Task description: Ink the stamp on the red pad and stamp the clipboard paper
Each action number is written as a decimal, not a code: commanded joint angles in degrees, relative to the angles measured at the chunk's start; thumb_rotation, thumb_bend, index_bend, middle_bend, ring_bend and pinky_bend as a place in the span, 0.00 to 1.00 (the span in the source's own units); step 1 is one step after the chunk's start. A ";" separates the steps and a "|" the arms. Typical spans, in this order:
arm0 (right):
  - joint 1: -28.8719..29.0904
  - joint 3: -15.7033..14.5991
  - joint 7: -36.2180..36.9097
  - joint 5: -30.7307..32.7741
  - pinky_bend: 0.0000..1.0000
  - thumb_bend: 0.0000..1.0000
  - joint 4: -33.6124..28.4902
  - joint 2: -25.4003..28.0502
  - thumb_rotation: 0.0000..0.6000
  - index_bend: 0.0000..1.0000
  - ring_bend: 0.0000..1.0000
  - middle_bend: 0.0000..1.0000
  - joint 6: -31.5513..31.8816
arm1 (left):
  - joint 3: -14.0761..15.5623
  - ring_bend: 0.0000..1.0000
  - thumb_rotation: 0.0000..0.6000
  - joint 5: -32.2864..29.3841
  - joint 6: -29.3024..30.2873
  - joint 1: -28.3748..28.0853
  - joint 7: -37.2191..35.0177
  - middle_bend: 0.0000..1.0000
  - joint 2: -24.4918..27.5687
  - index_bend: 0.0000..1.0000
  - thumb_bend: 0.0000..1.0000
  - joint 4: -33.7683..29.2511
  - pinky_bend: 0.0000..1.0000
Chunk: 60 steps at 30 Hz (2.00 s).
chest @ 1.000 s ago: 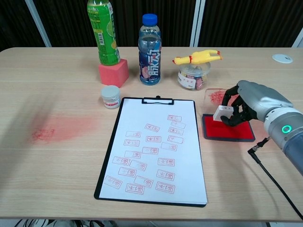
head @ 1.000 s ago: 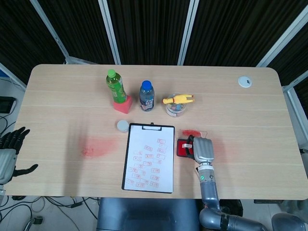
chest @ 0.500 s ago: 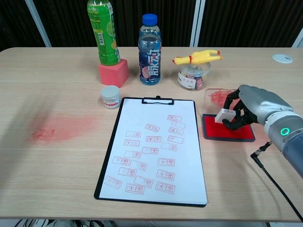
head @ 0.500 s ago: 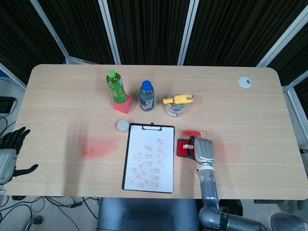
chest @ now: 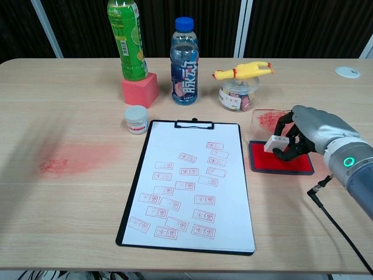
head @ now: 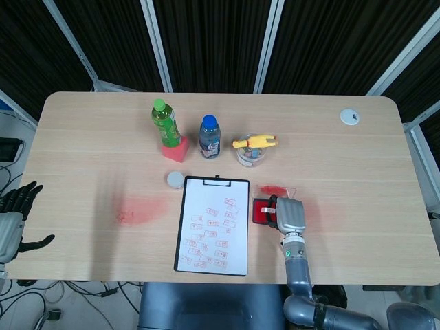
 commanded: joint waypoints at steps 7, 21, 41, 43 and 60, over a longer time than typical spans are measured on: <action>1.05 2.37 -1.55 2.38 0.87 0.60 -5.16 1.54 1.00 0.95 0.88 0.80 1.17 | -0.03 0.00 1.00 0.03 0.09 0.02 -0.23 0.00 0.05 0.00 0.04 0.00 0.00; 1.79 1.88 -3.36 6.25 0.87 0.60 -5.58 1.90 1.00 0.95 0.88 0.80 1.78 | 0.00 0.00 1.00 0.03 0.02 0.00 -0.28 0.00 0.09 0.00 0.04 -0.05 0.00; 3.16 0.85 -5.31 10.08 0.87 0.60 -4.80 1.55 1.00 0.96 0.88 0.80 1.61 | 0.01 0.00 1.00 -0.01 -0.06 -0.04 -0.39 0.00 0.14 0.00 0.04 -0.09 0.00; 3.09 1.02 -4.36 9.57 0.87 0.60 -5.36 1.69 1.00 0.96 0.88 0.80 1.75 | 0.01 0.00 1.00 -0.04 -0.06 -0.04 -0.41 0.00 0.14 0.00 0.04 -0.10 0.00; 2.21 1.33 -1.27 3.87 0.87 0.60 -16.93 4.99 1.00 0.96 0.88 0.80 6.61 | -0.07 0.00 1.00 -0.09 0.35 0.06 0.65 0.00 -0.27 0.00 0.04 -0.16 0.00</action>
